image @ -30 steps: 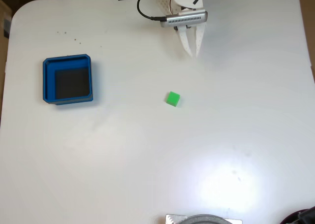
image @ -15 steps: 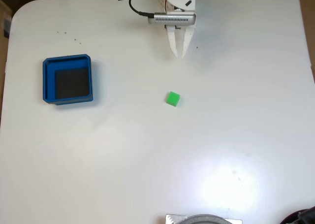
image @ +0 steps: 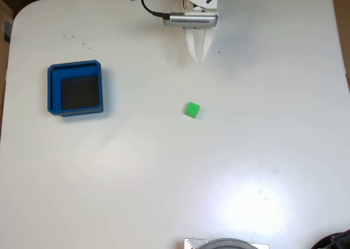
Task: Pick up green cube and drop it in the blue box
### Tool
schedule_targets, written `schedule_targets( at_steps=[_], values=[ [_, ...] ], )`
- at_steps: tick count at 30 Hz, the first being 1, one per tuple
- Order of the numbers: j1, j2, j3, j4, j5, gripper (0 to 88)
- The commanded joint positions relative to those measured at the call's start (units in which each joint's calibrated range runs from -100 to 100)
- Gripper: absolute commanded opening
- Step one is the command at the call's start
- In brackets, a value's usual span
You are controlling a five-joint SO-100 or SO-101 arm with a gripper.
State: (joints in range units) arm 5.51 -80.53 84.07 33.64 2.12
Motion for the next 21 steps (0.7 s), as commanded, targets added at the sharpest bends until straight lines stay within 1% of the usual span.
schedule_targets(
  at_steps=[1, 6, 13, 21],
  values=[
    [-0.01, 7.96, -9.83, -1.72, 0.05, 4.1],
    [-0.17, 17.16, -14.86, -1.23, -0.05, 4.2],
    [-0.09, 23.51, -17.37, -0.98, -0.05, 4.2],
    [-0.01, 33.13, -26.08, -0.90, -0.10, 4.2]
  ],
)
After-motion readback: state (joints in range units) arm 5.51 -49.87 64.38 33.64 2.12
